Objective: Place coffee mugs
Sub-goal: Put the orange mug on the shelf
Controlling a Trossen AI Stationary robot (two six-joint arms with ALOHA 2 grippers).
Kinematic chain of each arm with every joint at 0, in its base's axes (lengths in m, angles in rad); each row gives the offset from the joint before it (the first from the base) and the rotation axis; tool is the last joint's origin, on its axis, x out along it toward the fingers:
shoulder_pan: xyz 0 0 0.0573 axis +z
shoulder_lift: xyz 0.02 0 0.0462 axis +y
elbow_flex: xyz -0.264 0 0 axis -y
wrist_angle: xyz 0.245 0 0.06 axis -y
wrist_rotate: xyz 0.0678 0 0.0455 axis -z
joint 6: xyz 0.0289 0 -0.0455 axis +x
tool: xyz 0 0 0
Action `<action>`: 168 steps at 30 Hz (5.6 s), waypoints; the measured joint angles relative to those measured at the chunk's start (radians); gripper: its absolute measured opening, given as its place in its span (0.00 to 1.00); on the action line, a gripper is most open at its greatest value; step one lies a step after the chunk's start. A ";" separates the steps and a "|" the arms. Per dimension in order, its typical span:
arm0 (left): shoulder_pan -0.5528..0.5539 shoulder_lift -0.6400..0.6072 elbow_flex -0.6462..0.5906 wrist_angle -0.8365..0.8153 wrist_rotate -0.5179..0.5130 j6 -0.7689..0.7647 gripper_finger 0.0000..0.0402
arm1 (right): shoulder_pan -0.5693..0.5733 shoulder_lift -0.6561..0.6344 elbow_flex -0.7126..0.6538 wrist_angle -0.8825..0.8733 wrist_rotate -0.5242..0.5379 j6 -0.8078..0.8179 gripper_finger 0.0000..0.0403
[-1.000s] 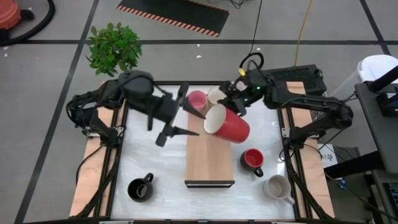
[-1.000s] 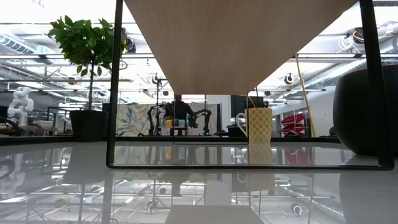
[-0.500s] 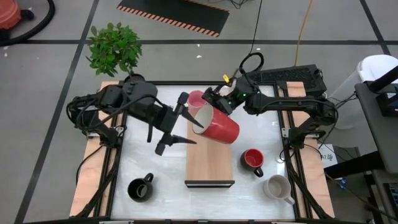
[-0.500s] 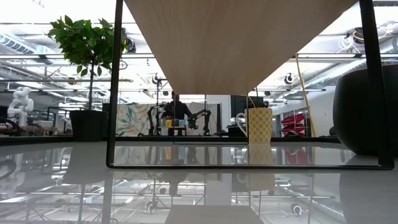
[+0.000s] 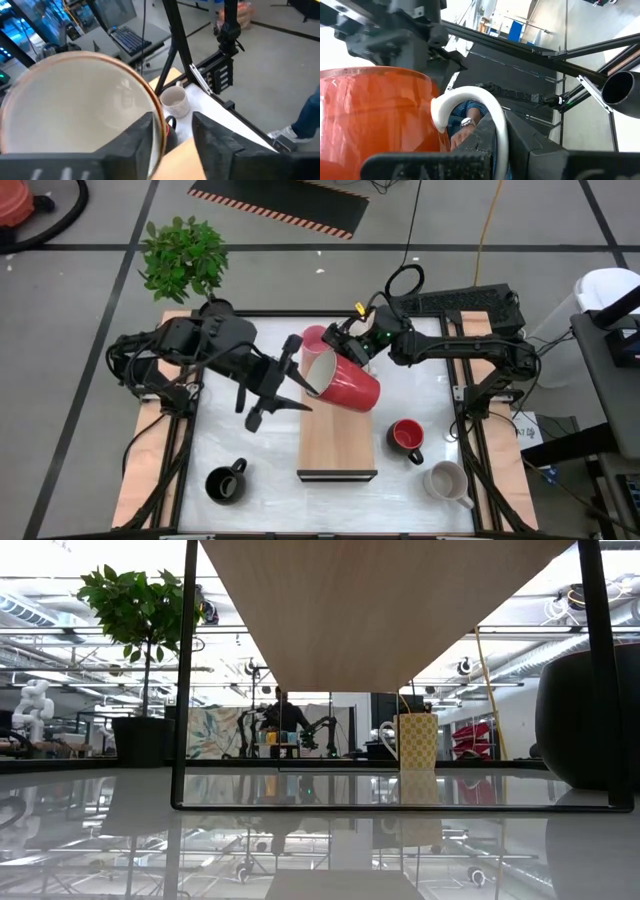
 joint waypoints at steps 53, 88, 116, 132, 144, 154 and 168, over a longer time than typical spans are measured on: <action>-0.010 -0.073 -0.004 -0.167 -0.173 -0.422 0.04 | -0.250 -0.612 0.000 -1.061 0.659 -0.488 0.54; 0.194 0.091 0.085 -0.560 -0.163 -0.353 0.04 | -0.027 -0.836 -0.407 -0.701 0.968 -0.439 0.54; 0.143 0.299 0.086 -0.565 -0.199 -0.254 0.06 | -0.027 -0.881 -0.447 -0.502 0.994 -0.482 0.54; 0.158 0.304 0.086 -0.523 -0.202 -0.231 0.06 | -0.027 -0.881 -0.447 -0.514 0.993 -0.517 0.54; 0.157 0.304 0.086 -0.523 -0.217 -0.231 0.07 | -0.027 -0.890 -0.447 -0.512 0.965 -0.516 0.54; 0.159 0.304 0.086 -0.537 -0.217 -0.224 0.07 | -0.027 -0.899 -0.447 -0.508 0.964 -0.547 0.54; 0.181 0.315 0.085 -0.533 -0.221 -0.192 0.16 | -0.027 -0.898 -0.447 -0.500 0.964 -0.555 0.54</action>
